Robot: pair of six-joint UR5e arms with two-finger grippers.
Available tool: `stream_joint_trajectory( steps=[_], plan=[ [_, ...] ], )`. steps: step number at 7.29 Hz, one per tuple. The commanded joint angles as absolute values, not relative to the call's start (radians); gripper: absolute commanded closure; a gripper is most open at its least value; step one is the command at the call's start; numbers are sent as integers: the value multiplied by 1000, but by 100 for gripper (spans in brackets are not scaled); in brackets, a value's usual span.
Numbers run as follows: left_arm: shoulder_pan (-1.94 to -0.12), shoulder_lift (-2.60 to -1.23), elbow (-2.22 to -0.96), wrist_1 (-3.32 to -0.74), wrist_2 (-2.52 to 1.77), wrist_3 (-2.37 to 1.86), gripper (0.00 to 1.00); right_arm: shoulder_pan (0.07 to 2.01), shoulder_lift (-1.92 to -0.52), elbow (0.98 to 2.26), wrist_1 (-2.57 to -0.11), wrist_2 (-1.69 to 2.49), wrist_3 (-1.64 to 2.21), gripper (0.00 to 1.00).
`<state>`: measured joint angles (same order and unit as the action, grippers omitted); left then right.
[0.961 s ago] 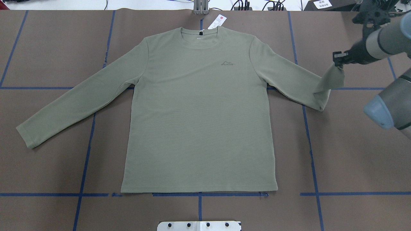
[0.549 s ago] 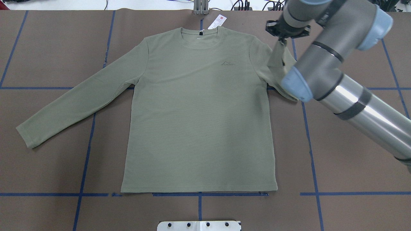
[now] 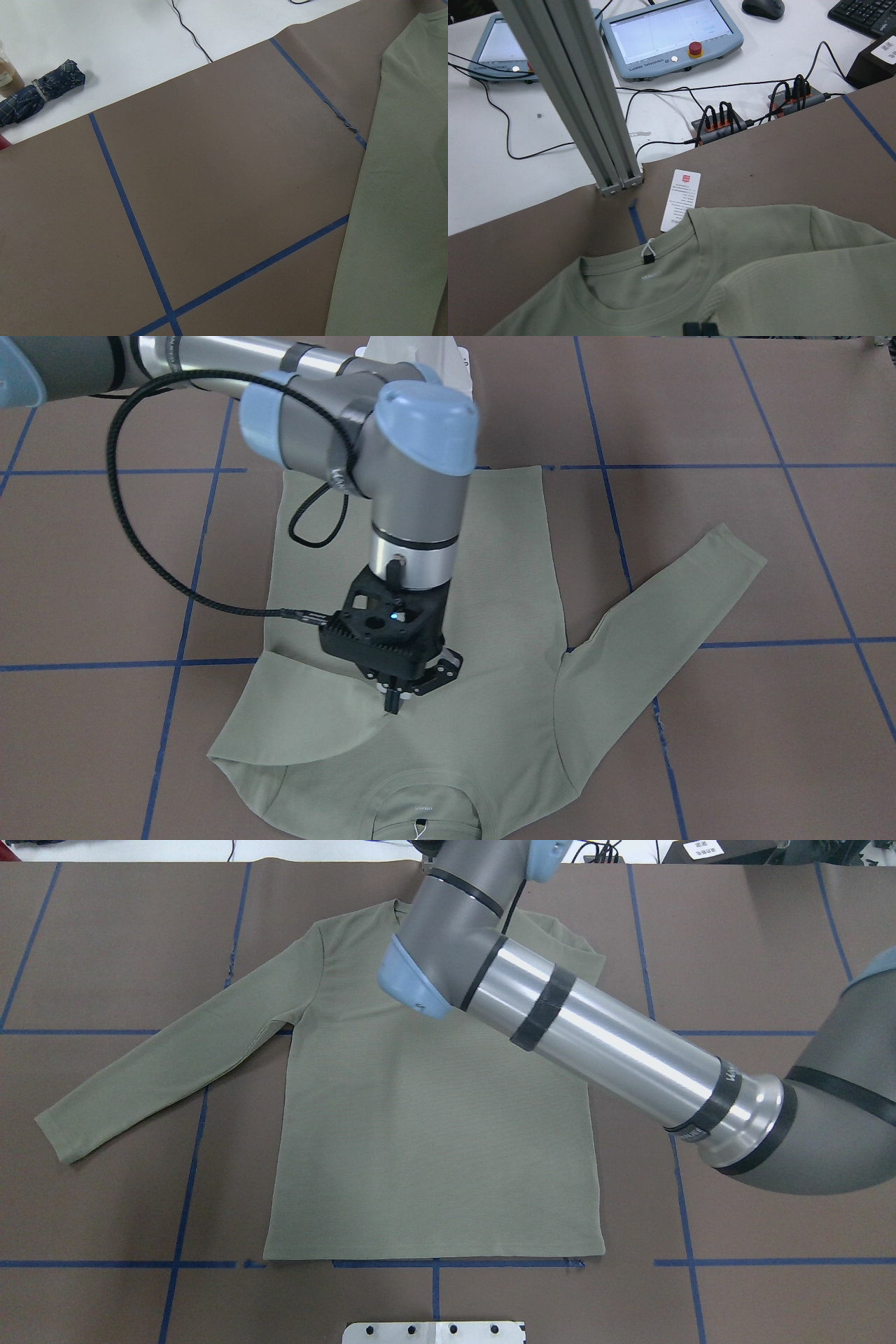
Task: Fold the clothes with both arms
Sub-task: 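Lift the sleeve with the right gripper and carry it across the shirt body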
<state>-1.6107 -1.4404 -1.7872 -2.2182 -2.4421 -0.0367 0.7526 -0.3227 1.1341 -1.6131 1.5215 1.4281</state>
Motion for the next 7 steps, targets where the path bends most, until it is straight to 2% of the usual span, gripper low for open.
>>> stream_joint_trajectory(
  steps=[1,3,7],
  plan=[
    [-1611,-1440,-1776,-2218,-2442,-34,0,657,-211,990,-1591,1348,1514,100],
    [-1611,-1440,-1766,-2220,-2444,-32,0,545,-190,928,-1574,1232,1520,100],
    [-1612,-1440,-1749,-2220,-2444,-31,0,445,-172,985,-1575,1226,1439,100]
  ],
)
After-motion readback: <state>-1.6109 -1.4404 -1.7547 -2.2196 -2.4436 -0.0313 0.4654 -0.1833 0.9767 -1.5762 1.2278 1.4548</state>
